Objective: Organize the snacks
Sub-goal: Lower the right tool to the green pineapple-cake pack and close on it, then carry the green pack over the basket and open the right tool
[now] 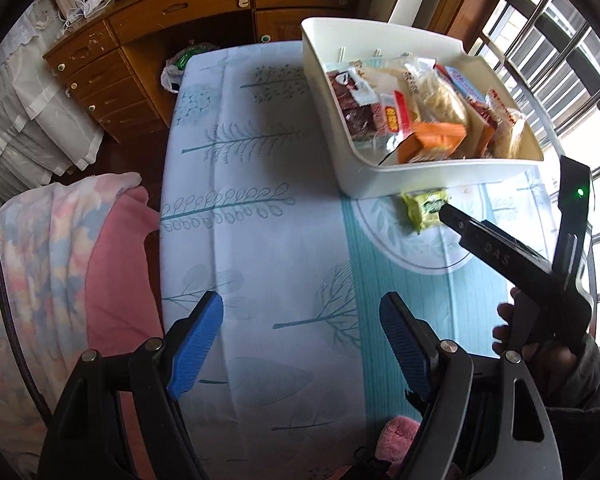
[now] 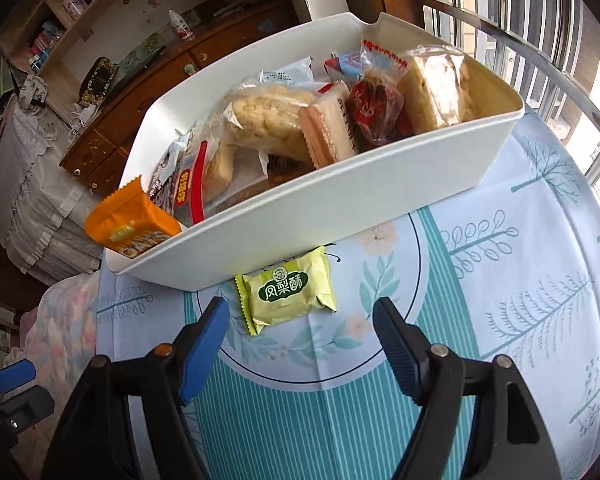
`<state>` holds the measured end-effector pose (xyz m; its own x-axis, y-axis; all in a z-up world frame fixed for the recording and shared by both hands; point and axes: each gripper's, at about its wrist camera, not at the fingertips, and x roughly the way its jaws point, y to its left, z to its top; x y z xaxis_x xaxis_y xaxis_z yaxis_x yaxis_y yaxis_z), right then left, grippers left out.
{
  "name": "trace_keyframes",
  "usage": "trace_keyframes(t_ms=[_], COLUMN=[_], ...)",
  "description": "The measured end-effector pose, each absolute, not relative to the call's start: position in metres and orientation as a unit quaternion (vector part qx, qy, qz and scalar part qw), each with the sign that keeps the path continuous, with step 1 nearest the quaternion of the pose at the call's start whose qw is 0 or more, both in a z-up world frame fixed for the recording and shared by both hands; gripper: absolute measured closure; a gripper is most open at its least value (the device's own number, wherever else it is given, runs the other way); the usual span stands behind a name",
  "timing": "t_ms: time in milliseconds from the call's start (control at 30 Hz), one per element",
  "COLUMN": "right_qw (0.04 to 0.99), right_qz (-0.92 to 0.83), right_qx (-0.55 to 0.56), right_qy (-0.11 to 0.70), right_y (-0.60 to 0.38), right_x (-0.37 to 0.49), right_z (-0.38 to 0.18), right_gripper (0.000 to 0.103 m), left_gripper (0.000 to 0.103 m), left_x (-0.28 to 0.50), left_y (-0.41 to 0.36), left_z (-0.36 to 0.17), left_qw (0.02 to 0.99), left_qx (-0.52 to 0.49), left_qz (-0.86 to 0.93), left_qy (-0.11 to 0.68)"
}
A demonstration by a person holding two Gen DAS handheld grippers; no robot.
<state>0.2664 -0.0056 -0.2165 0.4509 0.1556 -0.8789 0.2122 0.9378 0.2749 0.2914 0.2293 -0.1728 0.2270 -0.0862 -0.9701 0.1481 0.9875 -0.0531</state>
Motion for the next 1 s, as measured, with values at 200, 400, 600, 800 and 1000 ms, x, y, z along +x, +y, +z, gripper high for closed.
trace_keyframes(t_ms=[200,400,600,800,1000], right_qw=[0.826,0.833,0.840,0.841,0.835], right_qz=[-0.027,-0.029,-0.038,-0.049,-0.034], right_qx=[0.163,0.119,0.064,0.027,0.027], right_qy=[0.539,0.540,0.538,0.538,0.549], right_y=[0.011,0.029,0.046,0.058,0.053], right_x=[0.281,0.290,0.296,0.300,0.301], right_z=[-0.242,-0.252,-0.257,-0.259,-0.258], right_gripper=[0.028,0.023,0.023,0.035,0.039], left_gripper=[0.023,0.023,0.023,0.023,0.023], left_x=[0.293,0.295,0.296,0.296,0.297], left_y=[0.242,0.250,0.252,0.250,0.242], left_z=[-0.182,-0.189,-0.192,-0.192,-0.188], left_qw=[0.776,0.769,0.766,0.765,0.769], left_qx=[0.036,0.035,0.030,0.028,0.024], left_qz=[-0.071,-0.064,-0.061,-0.056,-0.054], left_qy=[0.626,0.635,0.640,0.641,0.636])
